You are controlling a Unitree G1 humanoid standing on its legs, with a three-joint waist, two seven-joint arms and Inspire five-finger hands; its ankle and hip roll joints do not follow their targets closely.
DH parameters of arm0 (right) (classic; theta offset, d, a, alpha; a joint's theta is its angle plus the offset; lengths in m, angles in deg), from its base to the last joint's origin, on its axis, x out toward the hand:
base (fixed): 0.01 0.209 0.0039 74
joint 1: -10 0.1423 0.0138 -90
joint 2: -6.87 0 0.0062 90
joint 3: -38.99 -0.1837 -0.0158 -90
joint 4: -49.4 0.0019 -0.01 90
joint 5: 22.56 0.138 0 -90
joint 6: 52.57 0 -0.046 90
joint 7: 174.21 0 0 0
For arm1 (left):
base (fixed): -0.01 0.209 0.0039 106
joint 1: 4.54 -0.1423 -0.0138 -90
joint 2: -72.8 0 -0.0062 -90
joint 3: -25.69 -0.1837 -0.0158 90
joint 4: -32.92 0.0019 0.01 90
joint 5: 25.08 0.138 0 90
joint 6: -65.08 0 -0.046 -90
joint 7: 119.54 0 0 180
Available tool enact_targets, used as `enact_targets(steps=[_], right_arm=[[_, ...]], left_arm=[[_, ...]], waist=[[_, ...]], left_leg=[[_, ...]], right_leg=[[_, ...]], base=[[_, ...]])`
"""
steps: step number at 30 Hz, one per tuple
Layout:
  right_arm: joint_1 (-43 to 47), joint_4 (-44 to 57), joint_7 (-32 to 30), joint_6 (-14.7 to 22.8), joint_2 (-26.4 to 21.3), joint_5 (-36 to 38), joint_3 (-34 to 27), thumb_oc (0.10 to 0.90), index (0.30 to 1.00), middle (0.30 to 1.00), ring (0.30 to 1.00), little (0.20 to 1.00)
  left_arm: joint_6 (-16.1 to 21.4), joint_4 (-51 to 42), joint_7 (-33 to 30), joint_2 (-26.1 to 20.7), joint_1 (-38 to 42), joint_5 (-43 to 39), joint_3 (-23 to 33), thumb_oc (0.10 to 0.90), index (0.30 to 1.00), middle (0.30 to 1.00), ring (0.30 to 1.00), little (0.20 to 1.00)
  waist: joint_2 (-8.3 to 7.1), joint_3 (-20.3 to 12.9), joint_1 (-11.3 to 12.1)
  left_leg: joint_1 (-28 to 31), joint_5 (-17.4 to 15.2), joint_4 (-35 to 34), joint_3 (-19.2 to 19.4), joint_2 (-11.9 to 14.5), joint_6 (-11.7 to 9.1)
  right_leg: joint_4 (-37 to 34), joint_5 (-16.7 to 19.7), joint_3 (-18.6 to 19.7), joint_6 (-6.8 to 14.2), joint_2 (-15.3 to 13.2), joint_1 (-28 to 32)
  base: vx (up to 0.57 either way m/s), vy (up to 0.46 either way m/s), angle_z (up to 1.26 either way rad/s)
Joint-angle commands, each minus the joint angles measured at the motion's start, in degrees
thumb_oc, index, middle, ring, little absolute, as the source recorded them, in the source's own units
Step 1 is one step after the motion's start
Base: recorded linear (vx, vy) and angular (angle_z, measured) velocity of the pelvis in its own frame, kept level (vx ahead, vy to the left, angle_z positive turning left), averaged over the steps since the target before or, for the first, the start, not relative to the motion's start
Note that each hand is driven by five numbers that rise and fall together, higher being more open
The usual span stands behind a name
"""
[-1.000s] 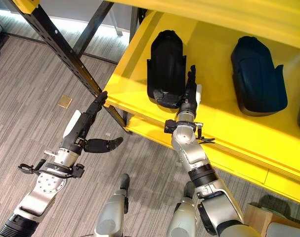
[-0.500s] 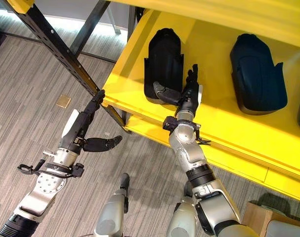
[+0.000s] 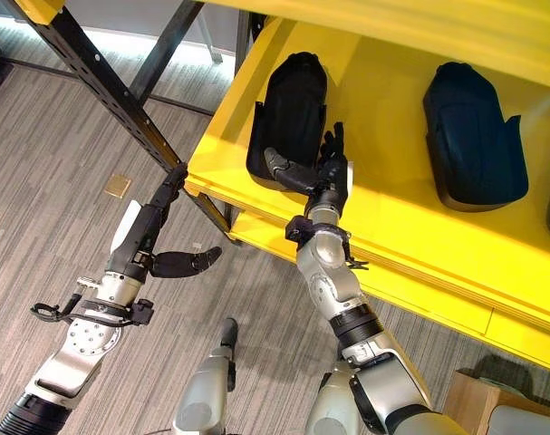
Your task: Move parts from the plastic box to the shelf.
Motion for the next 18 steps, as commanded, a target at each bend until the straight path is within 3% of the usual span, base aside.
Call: enact_targets(steps=[1,4,8,18], right_arm=[[1.4,7.6,-3.4,10.8,3.5,-6.7,-2.7,0.9,1.0,1.0,1.0,1.0],[-1.1,9.9,-1.9,13.0,2.3,-6.0,-4.9,0.9,1.0,1.0,1.0,1.0],[-7.0,14.9,-1.9,13.9,1.2,-11.0,-6.4,0.9,1.0,1.0,1.0,1.0],[-7.0,15.1,-13.9,12.9,0.1,-25.1,-9.5,0.9,1.0,1.0,1.0,1.0]], left_arm=[[6.3,-5.8,-3.4,1.7,1.1,0.8,0.7,0.9,1.0,1.0,1.0,1.0],[6.8,-6.1,-3.1,1.9,0.1,0.6,1.1,0.9,1.0,1.0,1.0,1.0],[7.0,-6.7,-3.1,2.5,-1.0,1.0,1.4,0.9,1.0,1.0,1.0,1.0],[5.4,-7.5,-4.4,3.6,-0.4,0.8,-0.2,0.9,1.0,1.0,1.0,1.0]], waist=[[-1.57,-4.9,1.0],[-1.84,-5.2,0.2],[-2.19,-5.3,-1.5],[-1.36,-5.4,-3.6]], left_leg=[[0.8,1.1,-3.5,4.7,-0.8,3.4],[1.2,1.0,-3.7,5.0,-0.6,3.5],[1.9,0.8,-4.1,5.7,-0.1,3.6],[3.9,1.1,-5.2,6.6,0.5,3.6]], right_leg=[[1.5,-5.5,1.9,-2.2,-0.9,4.4],[1.4,-5.4,2.5,-2.1,-0.7,4.2],[1.3,-5.1,3.8,-1.7,-0.3,3.6],[1.9,-5.5,4.9,-2.2,0.3,3.2]], base=[[0.0,0.0,0.0],[0.0,0.0,0.0],[-0.01,-0.003,-0.04],[-0.01,0.015,-0.11]])
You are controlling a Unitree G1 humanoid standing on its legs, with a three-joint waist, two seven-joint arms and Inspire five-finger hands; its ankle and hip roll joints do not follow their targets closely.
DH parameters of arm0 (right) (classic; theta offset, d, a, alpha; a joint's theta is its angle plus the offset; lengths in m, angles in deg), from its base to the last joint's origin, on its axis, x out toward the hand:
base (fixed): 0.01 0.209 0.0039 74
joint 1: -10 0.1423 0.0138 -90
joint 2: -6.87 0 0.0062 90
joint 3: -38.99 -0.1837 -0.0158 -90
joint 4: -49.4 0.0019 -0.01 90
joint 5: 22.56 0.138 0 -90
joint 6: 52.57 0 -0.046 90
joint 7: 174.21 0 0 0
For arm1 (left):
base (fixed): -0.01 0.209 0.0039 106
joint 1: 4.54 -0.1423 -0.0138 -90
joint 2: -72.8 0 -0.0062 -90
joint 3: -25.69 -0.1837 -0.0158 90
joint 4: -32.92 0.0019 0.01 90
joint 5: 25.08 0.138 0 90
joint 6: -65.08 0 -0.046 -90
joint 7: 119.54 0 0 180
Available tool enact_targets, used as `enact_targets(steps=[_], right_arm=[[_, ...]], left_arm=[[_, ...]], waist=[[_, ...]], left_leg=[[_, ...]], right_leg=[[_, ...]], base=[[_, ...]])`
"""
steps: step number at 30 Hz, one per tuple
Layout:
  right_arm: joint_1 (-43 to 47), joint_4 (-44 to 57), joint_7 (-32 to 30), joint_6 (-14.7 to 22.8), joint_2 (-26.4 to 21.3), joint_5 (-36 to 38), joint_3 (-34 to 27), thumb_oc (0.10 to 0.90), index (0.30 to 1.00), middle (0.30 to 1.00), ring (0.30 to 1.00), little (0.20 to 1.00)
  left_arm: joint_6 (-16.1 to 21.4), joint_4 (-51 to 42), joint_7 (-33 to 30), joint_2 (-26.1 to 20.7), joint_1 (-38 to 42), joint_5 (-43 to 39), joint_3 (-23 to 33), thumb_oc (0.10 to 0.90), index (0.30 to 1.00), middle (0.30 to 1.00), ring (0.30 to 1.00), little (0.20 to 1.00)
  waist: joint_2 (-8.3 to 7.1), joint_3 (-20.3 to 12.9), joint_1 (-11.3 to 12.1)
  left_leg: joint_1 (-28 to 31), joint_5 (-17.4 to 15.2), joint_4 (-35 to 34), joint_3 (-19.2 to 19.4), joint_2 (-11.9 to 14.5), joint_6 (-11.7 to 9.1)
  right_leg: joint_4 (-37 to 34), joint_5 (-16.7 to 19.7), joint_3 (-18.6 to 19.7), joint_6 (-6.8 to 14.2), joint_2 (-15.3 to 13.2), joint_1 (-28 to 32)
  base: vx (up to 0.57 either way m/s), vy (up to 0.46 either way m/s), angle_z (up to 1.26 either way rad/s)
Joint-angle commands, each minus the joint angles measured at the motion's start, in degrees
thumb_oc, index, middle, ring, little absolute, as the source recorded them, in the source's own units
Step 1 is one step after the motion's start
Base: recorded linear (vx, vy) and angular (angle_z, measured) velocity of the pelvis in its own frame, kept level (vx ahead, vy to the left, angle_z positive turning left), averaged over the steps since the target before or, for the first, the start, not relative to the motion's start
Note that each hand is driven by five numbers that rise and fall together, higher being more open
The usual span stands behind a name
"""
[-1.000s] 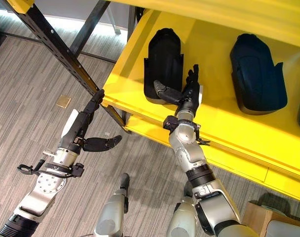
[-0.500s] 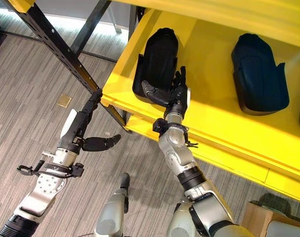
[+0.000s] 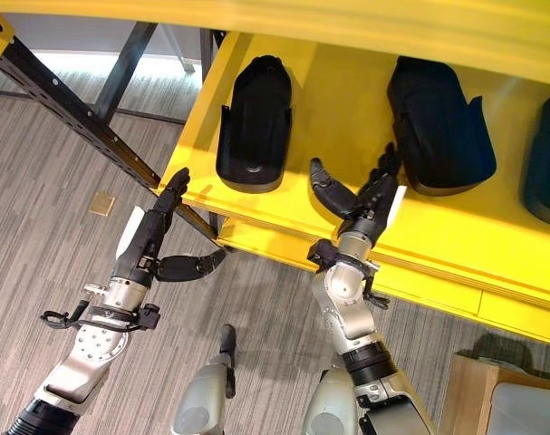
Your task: Move parts from the plastic box to the shelf.
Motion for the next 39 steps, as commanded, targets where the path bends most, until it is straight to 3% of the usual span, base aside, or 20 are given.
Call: enact_targets(steps=[1,5,8,13,20,23,29,34,36,39], right_arm=[[6.9,4.6,-2.0,5.5,1.1,-9.0,-2.5,0.9,1.0,1.0,1.0,1.0],[8.2,5.9,2.2,7.9,-0.8,-14.2,-4.6,0.9,1.0,1.0,1.0,1.0],[9.0,10.1,8.7,7.1,-1.6,-20.2,-2.6,0.9,1.0,1.0,1.0,1.0],[8.4,18.6,18.7,-5.5,-3.5,-20.4,4.8,0.9,1.0,1.0,1.0,1.0],[4.6,22.4,28.8,-10.0,-7.9,-17.9,11.7,0.9,1.0,1.0,1.0,1.0],[2.8,24.2,31.7,-9.5,-10.3,-18.2,13.4,0.9,1.0,1.0,1.0,1.0],[0.5,26.6,35.9,-3.0,-15.4,-23.5,14.5,0.9,1.0,1.0,1.0,1.0],[1.7,27.3,45.7,-3.4,-19.9,-22.7,16.5,0.9,1.0,1.0,1.0,1.0],[3.6,26.2,50.0,-1.8,-23.4,-24.4,18.7,0.9,1.0,1.0,1.0,1.0],[7.2,23.3,46.4,1.6,-27.0,-28.5,20.7,0.9,1.0,1.0,1.0,1.0]], left_arm=[[5.4,-7.5,-3.2,-0.2,0.1,0.6,1.0,0.9,1.0,1.0,1.0,1.0],[5.8,-7.7,-2.7,-0.7,-0.2,-0.4,0.8,0.9,1.0,1.0,1.0,1.0],[6.2,-7.6,-1.7,-0.7,0.0,-1.2,0.8,0.9,1.0,1.0,1.0,1.0],[5.1,-9.7,-0.5,-0.8,-0.4,-2.3,1.7,0.9,1.0,1.0,1.0,1.0],[4.4,-11.6,1.4,-2.2,-0.4,-3.9,4.6,0.9,1.0,1.0,1.0,1.0],[4.3,-12.2,1.5,-2.8,-0.5,-3.8,5.6,0.9,1.0,1.0,1.0,1.0],[5.0,-12.6,2.1,-4.1,-0.8,-3.7,7.1,0.9,1.0,1.0,1.0,1.0],[6.3,-12.4,2.9,-5.6,-0.8,-4.3,7.5,0.9,1.0,1.0,1.0,1.0],[7.4,-11.7,3.9,-7.0,-0.8,-4.9,7.8,0.9,1.0,1.0,1.0,1.0],[8.7,-10.7,5.3,-8.7,-0.2,-5.2,7.5,0.9,1.0,1.0,1.0,1.0]], waist=[[-1.24,-5.4,0.1],[-0.83,-6.0,0.1],[-0.65,-6.4,0.1],[-0.81,-6.4,0.2],[-1.62,-5.5,0.0],[-2.09,-5.0,-0.2],[-3.1,-4.4,-0.3],[-3.77,-4.2,0.5],[-4.41,-4.2,1.5],[-5.4,-4.3,2.9]], left_leg=[[1.4,0.8,-3.2,3.7,0.1,3.6],[2.1,0.5,-3.5,3.4,-0.2,3.6],[2.1,0.3,-3.3,3.3,-0.5,3.6],[2.4,0.1,-3.3,3.2,-0.8,3.7],[2.0,0.2,-3.3,3.4,-0.3,3.5],[1.7,0.2,-3.3,3.5,-0.1,3.5],[0.6,0.2,-3.1,3.4,0.3,3.4],[-0.1,0.2,-3.2,2.9,0.4,3.6],[-0.5,0.3,-3.0,2.4,0.4,3.7],[-1.1,0.6,-3.2,1.8,0.6,3.7]], right_leg=[[3.4,-6.6,2.4,-2.6,-0.1,3.0],[3.7,-6.8,2.1,-2.8,-0.3,3.2],[3.9,-7.0,2.1,-2.7,-0.3,3.1],[4.1,-7.2,2.4,-2.3,-0.2,3.0],[4.5,-7.5,2.1,-1.9,-0.1,2.3],[4.5,-7.5,2.0,-1.7,0.0,2.0],[4.3,-7.6,1.7,-1.5,0.2,1.4],[4.2,-7.7,1.3,-1.4,0.4,1.3],[4.0,-7.8,0.8,-1.5,0.5,1.8],[3.5,-8.0,0.0,-1.4,0.8,2.5]], base=[[0.02,0.035,-0.11],[0.02,0.026,-0.05],[0.0,0.037,0.0],[0.0,0.008,0.0],[-0.04,-0.02,0.02],[-0.06,-0.037,-0.01],[-0.06,-0.05,0.0],[-0.04,-0.063,0.01],[-0.02,-0.139,0.08],[-0.01,-0.134,0.14]])
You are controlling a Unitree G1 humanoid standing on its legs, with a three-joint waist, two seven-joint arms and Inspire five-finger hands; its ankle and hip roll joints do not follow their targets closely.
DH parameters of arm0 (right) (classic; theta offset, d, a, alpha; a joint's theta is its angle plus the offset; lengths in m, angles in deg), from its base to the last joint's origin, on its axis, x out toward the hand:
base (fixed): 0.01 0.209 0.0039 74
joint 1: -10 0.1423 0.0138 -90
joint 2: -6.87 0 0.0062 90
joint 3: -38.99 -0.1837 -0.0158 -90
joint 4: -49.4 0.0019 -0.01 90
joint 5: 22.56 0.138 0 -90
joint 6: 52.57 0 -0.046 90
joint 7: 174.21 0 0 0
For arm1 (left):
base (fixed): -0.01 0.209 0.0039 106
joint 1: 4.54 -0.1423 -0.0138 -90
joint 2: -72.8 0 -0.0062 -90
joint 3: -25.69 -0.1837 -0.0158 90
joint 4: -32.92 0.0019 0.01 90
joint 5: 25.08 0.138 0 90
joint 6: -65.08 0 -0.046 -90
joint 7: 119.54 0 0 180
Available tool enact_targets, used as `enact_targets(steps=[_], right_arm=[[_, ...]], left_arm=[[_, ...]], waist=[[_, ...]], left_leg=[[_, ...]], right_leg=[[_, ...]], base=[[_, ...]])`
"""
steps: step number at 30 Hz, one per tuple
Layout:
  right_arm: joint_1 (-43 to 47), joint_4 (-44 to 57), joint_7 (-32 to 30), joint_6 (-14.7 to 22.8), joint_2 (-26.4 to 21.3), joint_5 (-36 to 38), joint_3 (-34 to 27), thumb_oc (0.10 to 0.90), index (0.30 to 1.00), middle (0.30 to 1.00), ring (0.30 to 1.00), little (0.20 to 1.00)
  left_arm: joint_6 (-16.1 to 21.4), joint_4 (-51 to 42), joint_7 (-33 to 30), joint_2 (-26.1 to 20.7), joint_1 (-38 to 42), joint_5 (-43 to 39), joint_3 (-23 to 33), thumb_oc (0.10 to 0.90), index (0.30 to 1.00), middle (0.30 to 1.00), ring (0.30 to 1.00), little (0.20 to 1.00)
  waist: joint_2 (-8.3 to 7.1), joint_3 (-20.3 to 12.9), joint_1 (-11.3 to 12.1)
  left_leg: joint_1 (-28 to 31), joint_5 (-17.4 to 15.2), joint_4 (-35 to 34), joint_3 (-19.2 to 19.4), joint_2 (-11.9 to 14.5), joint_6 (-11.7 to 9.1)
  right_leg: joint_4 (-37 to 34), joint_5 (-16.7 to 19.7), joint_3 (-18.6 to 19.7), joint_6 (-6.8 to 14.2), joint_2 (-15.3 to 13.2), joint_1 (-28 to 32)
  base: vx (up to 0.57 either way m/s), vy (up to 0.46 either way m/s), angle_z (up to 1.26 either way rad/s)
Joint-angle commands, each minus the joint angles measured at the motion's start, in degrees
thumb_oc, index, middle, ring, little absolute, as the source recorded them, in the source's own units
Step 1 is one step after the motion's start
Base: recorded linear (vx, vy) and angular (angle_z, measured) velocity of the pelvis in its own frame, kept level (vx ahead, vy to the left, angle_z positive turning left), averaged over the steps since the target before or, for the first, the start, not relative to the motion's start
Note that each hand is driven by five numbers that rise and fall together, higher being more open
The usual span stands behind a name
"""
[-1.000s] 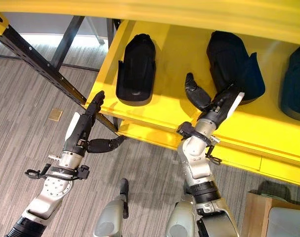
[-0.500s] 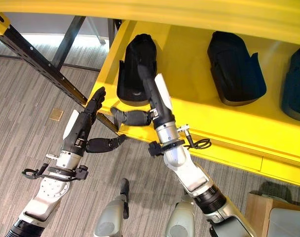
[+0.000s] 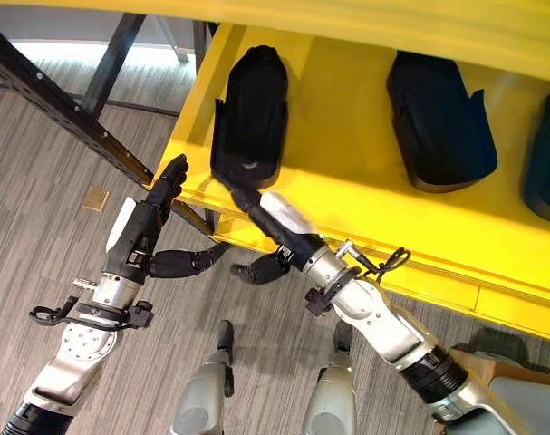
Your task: Move parts from the plastic box to the shelf.
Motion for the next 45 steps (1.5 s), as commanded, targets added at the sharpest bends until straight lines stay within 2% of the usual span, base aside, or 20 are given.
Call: enact_targets(steps=[1,2,3,6,7,11,14,15,19,23,27,32,37,41,45], right_arm=[[7.2,4.5,-4.3,10.6,3.2,-3.4,0.8,0.9,1.0,1.0,1.0,1.0],[7.9,4.2,-7.0,11.5,2.4,-4.5,0.7,0.9,1.0,1.0,1.0,1.0],[8.6,4.1,-9.5,15.2,1.9,-6.6,-0.6,0.9,1.0,1.0,1.0,1.0],[8.1,5.2,-5.8,18.7,1.3,-7.3,-2.5,0.9,1.0,1.0,1.0,1.0],[8.2,6.1,-2.9,18.3,0.7,-6.4,-2.6,0.9,1.0,1.0,1.0,1.0],[9.0,6.2,1.9,15.6,-0.4,-5.7,-1.2,0.9,1.0,1.0,1.0,1.0],[9.5,5.0,-1.2,12.0,-1.3,-5.3,0.2,0.9,1.0,1.0,1.0,1.0],[10.9,1.9,-5.7,11.2,-1.5,-7.9,1.2,0.9,1.0,1.0,1.0,1.0],[11.3,-2.7,-7.6,10.8,-1.9,-7.2,0.1,0.9,1.0,1.0,1.0,1.0],[11.8,-5.7,-4.4,11.5,-2.5,-5.5,-0.8,0.9,1.0,1.0,1.0,1.0],[11.4,-7.1,-1.3,9.4,-3.3,-3.2,-0.5,0.9,1.0,1.0,1.0,1.0],[11.1,-10.8,-4.5,9.1,-3.4,-3.5,-1.1,0.9,1.0,1.0,1.0,1.0],[10.8,-12.8,-1.9,9.5,-3.6,-3.8,-1.8,0.9,1.0,1.0,1.0,1.0],[10.9,-13.6,0.3,8.4,-3.8,-3.1,-1.7,0.9,1.0,1.0,1.0,1.0],[11.1,-15.2,-0.7,7.5,-3.6,-4.1,-1.1,0.9,1.0,1.0,1.0,1.0]], left_arm=[[8.4,-5.6,0.8,-5.0,1.7,-2.4,3.3,0.9,1.0,1.0,1.0,1.0],[8.6,-5.4,1.0,-5.2,1.8,-2.4,3.1,0.9,1.0,1.0,1.0,1.0],[8.3,-5.4,1.4,-5.5,1.8,-2.4,3.1,0.9,1.0,1.0,1.0,1.0],[8.3,-5.4,1.7,-5.6,1.5,-2.4,3.5,0.9,1.0,1.0,1.0,1.0],[8.4,-5.4,1.8,-5.8,1.6,-2.5,3.5,0.9,1.0,1.0,1.0,1.0],[8.5,-5.6,2.3,-6.4,1.7,-3.1,3.5,0.9,1.0,1.0,1.0,1.0],[8.8,-5.3,2.9,-7.1,2.0,-3.6,3.4,0.9,1.0,1.0,1.0,1.0],[8.9,-5.0,3.1,-7.5,2.1,-3.9,3.2,0.9,1.0,1.0,1.0,1.0],[9.1,-4.7,3.9,-7.9,1.9,-4.0,3.5,0.9,1.0,1.0,1.0,1.0],[8.9,-4.5,5.1,-8.0,1.7,-4.1,3.9,0.9,1.0,1.0,1.0,1.0],[9.0,-4.1,6.1,-8.3,1.7,-4.4,4.2,0.9,1.0,1.0,1.0,1.0],[9.1,-4.1,7.4,-9.1,1.3,-4.9,4.8,0.9,1.0,1.0,1.0,1.0],[9.4,-3.6,8.2,-9.2,1.2,-4.8,5.1,0.9,1.0,1.0,1.0,1.0],[9.2,-3.6,8.9,-9.7,1.1,-5.3,5.3,0.9,1.0,1.0,1.0,1.0],[9.6,-3.5,9.2,-10.1,1.0,-5.5,5.3,0.9,1.0,1.0,1.0,1.0]], waist=[[-4.36,-4.3,1.4],[-4.64,-4.4,1.7],[-4.88,-4.6,1.9],[-4.99,-4.7,1.9],[-5.02,-4.8,2.1],[-5.07,-5.0,2.6],[-5.22,-5.1,3.1],[-5.42,-5.2,3.3],[-5.84,-5.4,3.7],[-6.28,-5.6,4.2],[-6.69,-5.7,4.4],[-7.5,-5.9,4.9],[-7.96,-5.9,5.1],[-8.22,-6.2,5.3],[-8.51,-6.3,5.7]], left_leg=[[0.4,-0.9,-1.3,2.8,-0.5,4.3],[0.2,-0.9,-1.4,2.6,-0.5,4.3],[0.0,-0.8,-1.3,2.4,-0.4,4.3],[-0.2,-0.8,-1.4,2.2,-0.4,4.2],[-0.3,-0.9,-1.4,2.2,-0.5,4.3],[-0.3,-0.9,-1.4,2.0,-0.6,4.3],[-0.5,-0.8,-1.3,1.8,-0.6,4.3],[-0.5,-0.8,-1.3,1.6,-0.6,4.3],[-0.8,-0.8,-1.0,1.2,-0.5,4.2],[-1.0,-0.8,-0.6,0.9,-0.5,4.0],[-1.1,-0.7,-0.4,1.0,-0.5,4.0],[-1.5,-0.6,-0.1,0.8,-0.3,3.8],[-1.7,-0.4,0.1,0.8,-0.2,3.6],[-1.9,-0.4,0.2,0.9,-0.1,3.5],[-2.0,-0.2,0.3,0.8,0.0,3.5]], right_leg=[[5.3,-8.8,1.9,-1.4,-0.5,3.2],[5.0,-8.8,1.8,-1.3,-0.4,3.3],[4.9,-8.8,1.6,-1.3,-0.2,3.6],[4.8,-8.9,1.6,-1.2,-0.1,3.7],[4.7,-8.9,1.6,-1.3,-0.1,3.7],[4.5,-9.1,1.5,-1.4,0.0,4.1],[4.4,-9.1,1.3,-1.3,0.1,4.4],[4.1,-9.1,1.2,-1.3,0.2,4.9],[3.8,-9.2,0.9,-1.3,0.4,5.5],[3.6,-9.3,0.6,-1.3,0.6,6.2],[3.5,-9.3,0.5,-1.3,0.8,6.6],[3.1,-9.2,0.4,-1.2,1.1,7.2],[2.7,-9.1,0.3,-1.1,1.3,7.9],[2.5,-9.1,0.1,-1.1,1.4,8.2],[2.2,-9.0,-0.1,-1.1,1.5,8.7]], base=[[-0.01,-0.088,0.09],[0.01,-0.072,0.11],[0.01,-0.073,0.13],[0.0,-0.031,0.07],[-0.01,-0.015,0.04],[0.0,-0.009,0.0],[0.01,-0.041,0.01],[0.02,-0.064,0.03],[0.02,-0.053,0.14],[0.02,-0.042,0.04],[0.02,-0.036,0.03],[0.02,-0.054,0.05],[0.0,-0.02,0.0],[0.0,0.0,0.0],[0.0,-0.015,0.0]])
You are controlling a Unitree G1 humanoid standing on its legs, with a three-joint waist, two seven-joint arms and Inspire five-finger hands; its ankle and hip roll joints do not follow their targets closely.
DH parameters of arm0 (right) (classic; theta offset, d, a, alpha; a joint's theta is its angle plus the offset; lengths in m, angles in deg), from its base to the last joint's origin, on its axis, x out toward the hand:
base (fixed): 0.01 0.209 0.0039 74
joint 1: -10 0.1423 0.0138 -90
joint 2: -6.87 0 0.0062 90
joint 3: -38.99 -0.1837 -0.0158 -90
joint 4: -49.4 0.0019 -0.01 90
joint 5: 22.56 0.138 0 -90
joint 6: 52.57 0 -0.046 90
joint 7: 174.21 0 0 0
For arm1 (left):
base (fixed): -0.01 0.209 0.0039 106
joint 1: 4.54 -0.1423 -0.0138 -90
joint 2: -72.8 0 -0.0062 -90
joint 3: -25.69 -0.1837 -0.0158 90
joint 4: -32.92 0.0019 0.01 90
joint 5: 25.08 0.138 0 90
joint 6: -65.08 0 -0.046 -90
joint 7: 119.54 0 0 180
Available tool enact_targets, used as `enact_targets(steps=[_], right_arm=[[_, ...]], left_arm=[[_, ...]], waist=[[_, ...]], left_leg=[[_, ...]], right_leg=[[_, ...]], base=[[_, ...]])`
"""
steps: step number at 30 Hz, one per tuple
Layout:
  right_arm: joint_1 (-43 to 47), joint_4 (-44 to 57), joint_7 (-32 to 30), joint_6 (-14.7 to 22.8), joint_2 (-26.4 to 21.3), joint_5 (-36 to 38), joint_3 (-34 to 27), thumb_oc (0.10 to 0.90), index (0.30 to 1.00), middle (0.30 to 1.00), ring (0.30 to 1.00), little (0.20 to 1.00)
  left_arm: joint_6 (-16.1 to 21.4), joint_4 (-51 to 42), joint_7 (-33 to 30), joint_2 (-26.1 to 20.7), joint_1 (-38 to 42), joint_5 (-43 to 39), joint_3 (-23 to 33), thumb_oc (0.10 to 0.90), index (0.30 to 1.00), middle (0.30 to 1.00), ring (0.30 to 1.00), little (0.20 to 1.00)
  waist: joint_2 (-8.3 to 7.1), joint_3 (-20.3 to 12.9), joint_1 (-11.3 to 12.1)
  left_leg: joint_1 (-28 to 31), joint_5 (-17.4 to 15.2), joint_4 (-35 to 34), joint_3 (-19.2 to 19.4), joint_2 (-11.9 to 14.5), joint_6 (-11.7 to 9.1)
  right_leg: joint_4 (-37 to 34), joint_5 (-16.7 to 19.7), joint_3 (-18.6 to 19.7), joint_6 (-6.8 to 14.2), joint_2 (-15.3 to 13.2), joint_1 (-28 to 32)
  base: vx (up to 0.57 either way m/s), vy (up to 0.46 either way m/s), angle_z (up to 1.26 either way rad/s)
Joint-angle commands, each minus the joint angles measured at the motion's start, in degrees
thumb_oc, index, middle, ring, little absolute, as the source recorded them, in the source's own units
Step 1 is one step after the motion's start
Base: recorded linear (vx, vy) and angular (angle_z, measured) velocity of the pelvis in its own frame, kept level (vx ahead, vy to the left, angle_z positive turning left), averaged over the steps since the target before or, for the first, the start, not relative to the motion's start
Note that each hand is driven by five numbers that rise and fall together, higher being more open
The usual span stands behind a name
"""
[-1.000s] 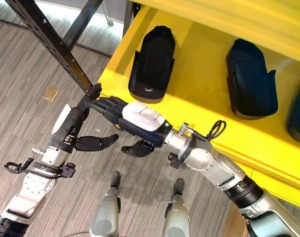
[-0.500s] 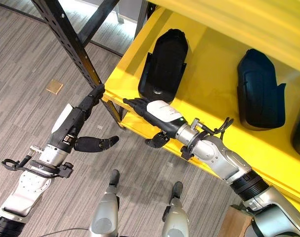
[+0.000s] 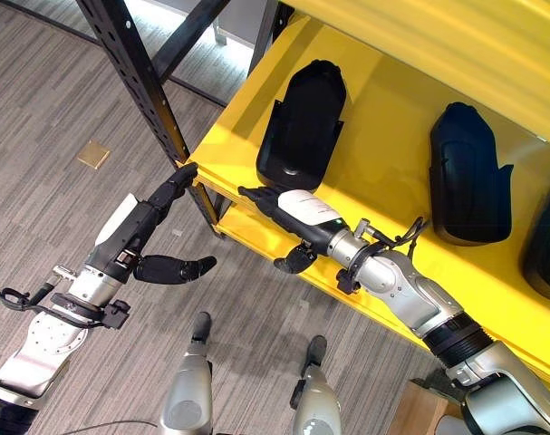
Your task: Move parts from the plastic box to the shelf.
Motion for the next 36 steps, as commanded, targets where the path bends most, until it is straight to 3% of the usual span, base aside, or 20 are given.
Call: enact_targets(steps=[1,12,26,36], right_arm=[[4.0,0.2,-3.2,1.9,1.1,2.3,-0.5,0.9,1.0,1.0,1.0,1.0],[5.6,-6.4,-4.8,0.8,3.6,0.9,-0.9,0.9,1.0,1.0,1.0,1.0],[11.0,-14.4,-9.6,-0.6,6.8,-1.6,-1.6,0.9,1.0,1.0,1.0,1.0],[12.8,-14.7,-10.2,-2.4,7.2,-2.2,-2.2,0.9,1.0,1.0,1.0,1.0]], left_arm=[[7.3,-3.8,-0.1,-1.7,0.9,-3.1,3.5,0.9,1.0,1.0,1.0,1.0],[7.5,-3.2,1.7,-1.3,1.1,-3.1,3.8,0.9,1.0,1.0,1.0,1.0],[7.0,-2.9,4.3,0.2,2.3,-3.3,3.7,0.9,1.0,1.0,1.0,1.0],[6.7,-3.4,5.6,0.9,2.1,-3.5,4.3,0.9,1.0,1.0,1.0,1.0]], waist=[[-1.78,-6.2,-0.1],[-1.81,-6.8,0.7],[-0.66,-7.1,2.1],[-0.39,-7.3,2.5]], left_leg=[[-1.8,0.0,0.2,4.4,-0.3,3.4],[-2.2,0.2,0.5,4.0,-0.3,3.2],[-2.9,0.4,1.2,3.6,-0.9,3.1],[-3.2,0.4,1.4,3.5,-1.0,3.1]], right_leg=[[4.5,-8.9,3.5,-0.8,0.9,4.8],[4.1,-9.0,3.1,-0.9,1.0,5.8],[3.8,-9.2,2.4,-0.9,0.7,7.2],[3.9,-9.3,2.2,-1.0,0.6,7.3]], base=[[0.02,-0.031,0.01],[0.0,-0.003,0.02],[0.0,0.0,0.0],[0.0,0.0,0.0]])
